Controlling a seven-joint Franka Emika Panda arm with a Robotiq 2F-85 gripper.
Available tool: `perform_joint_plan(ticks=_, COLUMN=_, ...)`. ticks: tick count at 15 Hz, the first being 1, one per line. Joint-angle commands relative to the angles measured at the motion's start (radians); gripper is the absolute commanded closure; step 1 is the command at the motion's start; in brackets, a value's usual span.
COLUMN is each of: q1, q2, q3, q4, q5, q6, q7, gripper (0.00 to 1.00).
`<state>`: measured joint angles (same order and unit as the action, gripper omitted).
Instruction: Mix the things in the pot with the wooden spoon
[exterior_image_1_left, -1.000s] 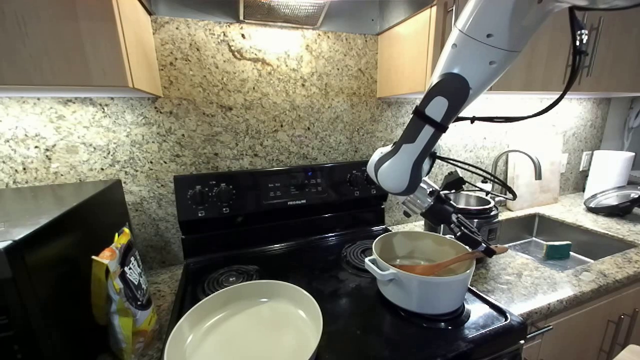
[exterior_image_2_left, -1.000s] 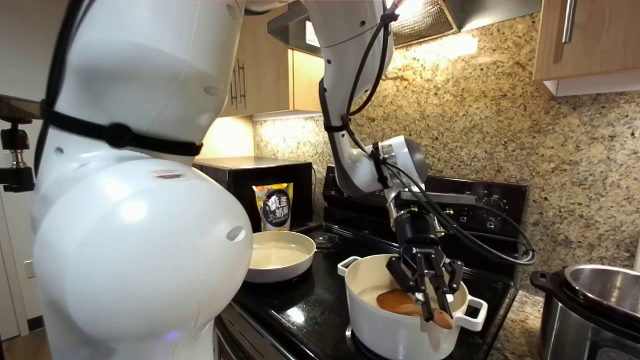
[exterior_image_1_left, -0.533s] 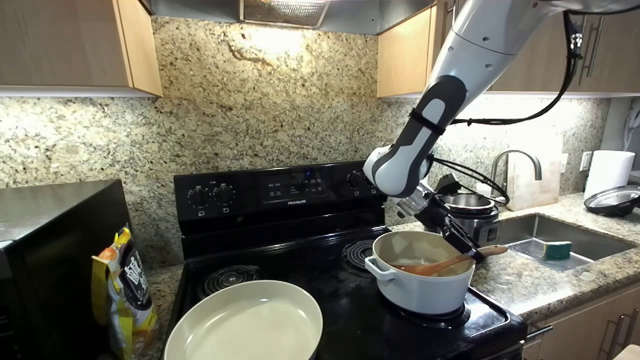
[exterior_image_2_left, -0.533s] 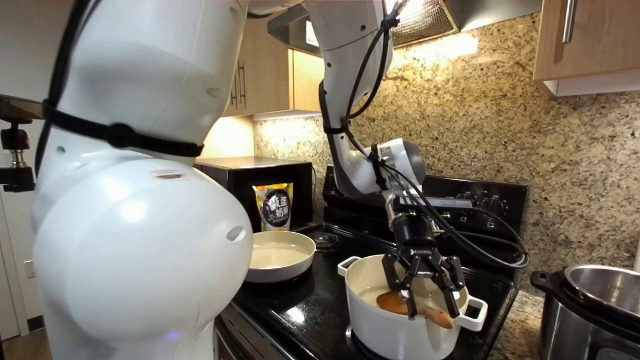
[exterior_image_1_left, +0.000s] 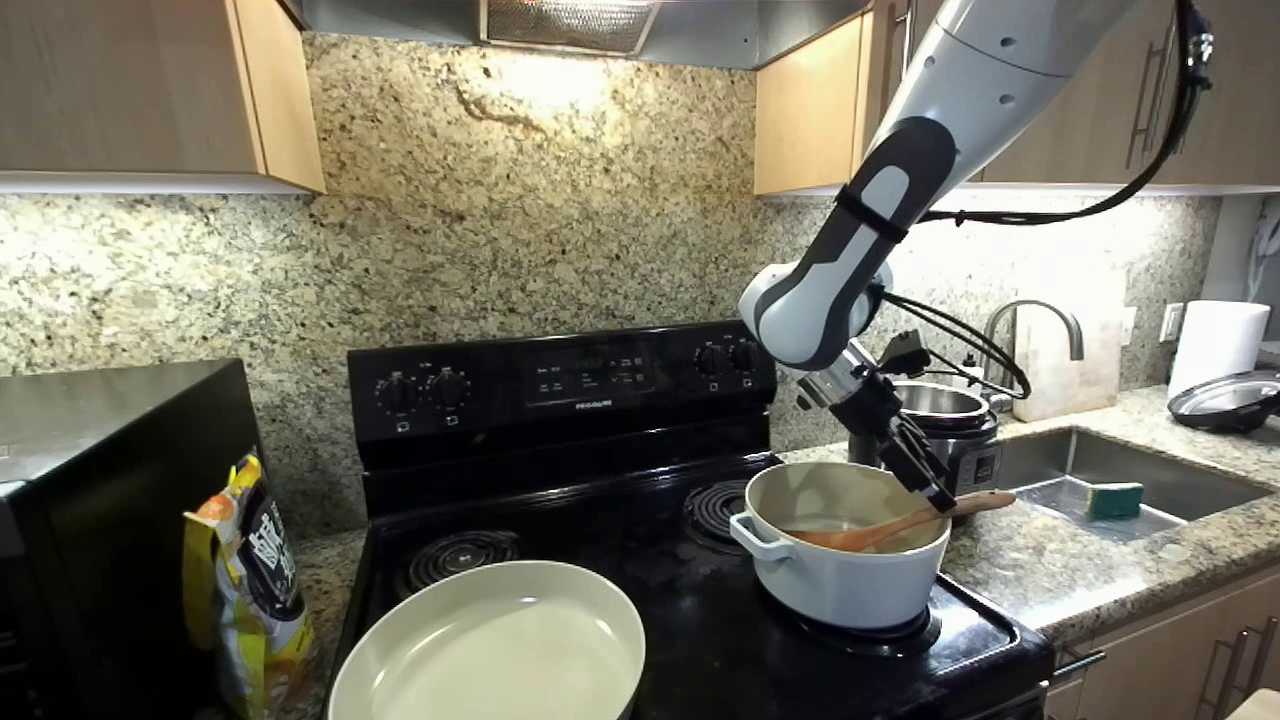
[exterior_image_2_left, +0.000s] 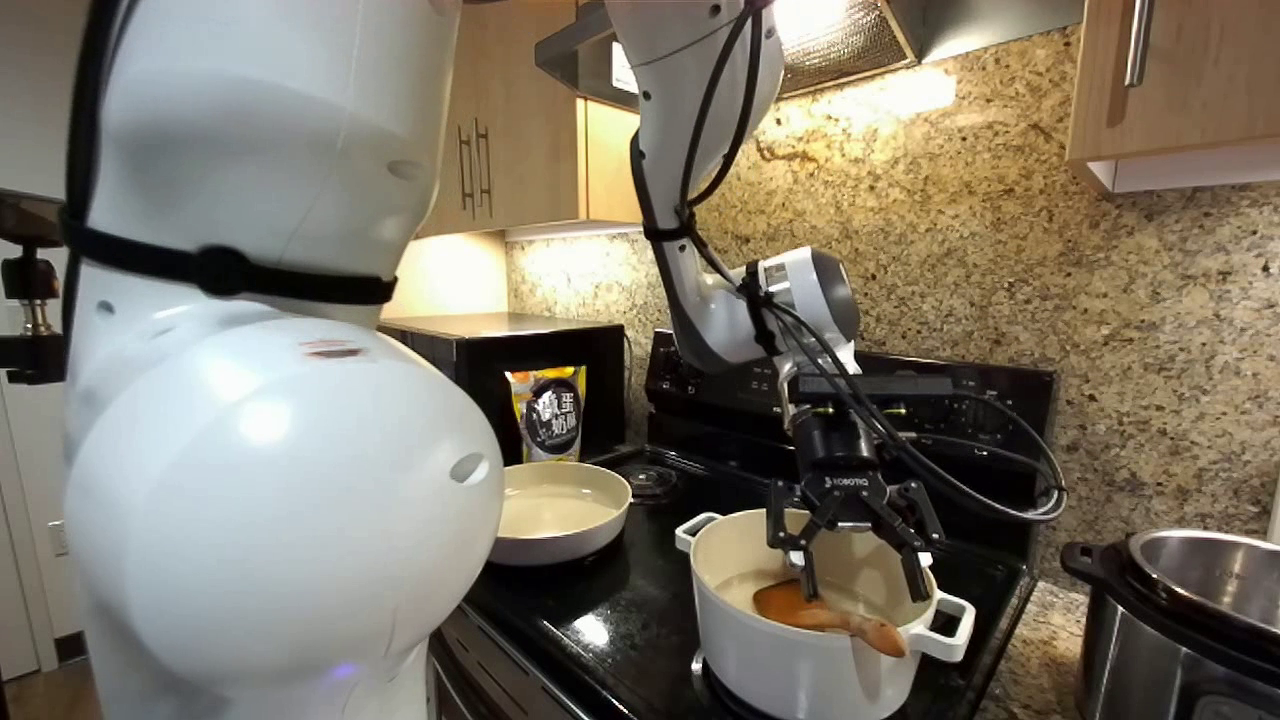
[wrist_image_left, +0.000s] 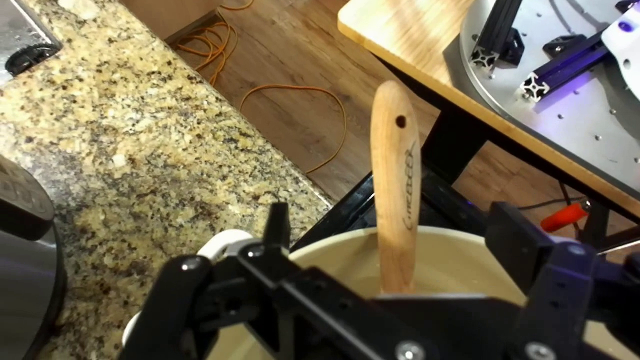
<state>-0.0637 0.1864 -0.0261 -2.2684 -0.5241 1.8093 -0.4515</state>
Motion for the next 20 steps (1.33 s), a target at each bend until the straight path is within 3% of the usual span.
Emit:
perform_joint_plan(ticks=1, q1=-0.006, q2=-0.117, q3=-0.006, q4=-0.095, q5=0.025, q6=0.077, q7=0.047, gripper=0.0)
perform_joint_plan(ticks=13, q1=0.011, q2=-0.383, q3=-0.016, q4=-0.245, q5=0.036, q6=0.147, q7=0.284, gripper=0.0)
perform_joint_plan(ticks=20, q1=0.031, q2=-0.504, q3=-0.003, q4=-0.324, q5=0.117, q6=0.219, q7=0.396, gripper=0.0)
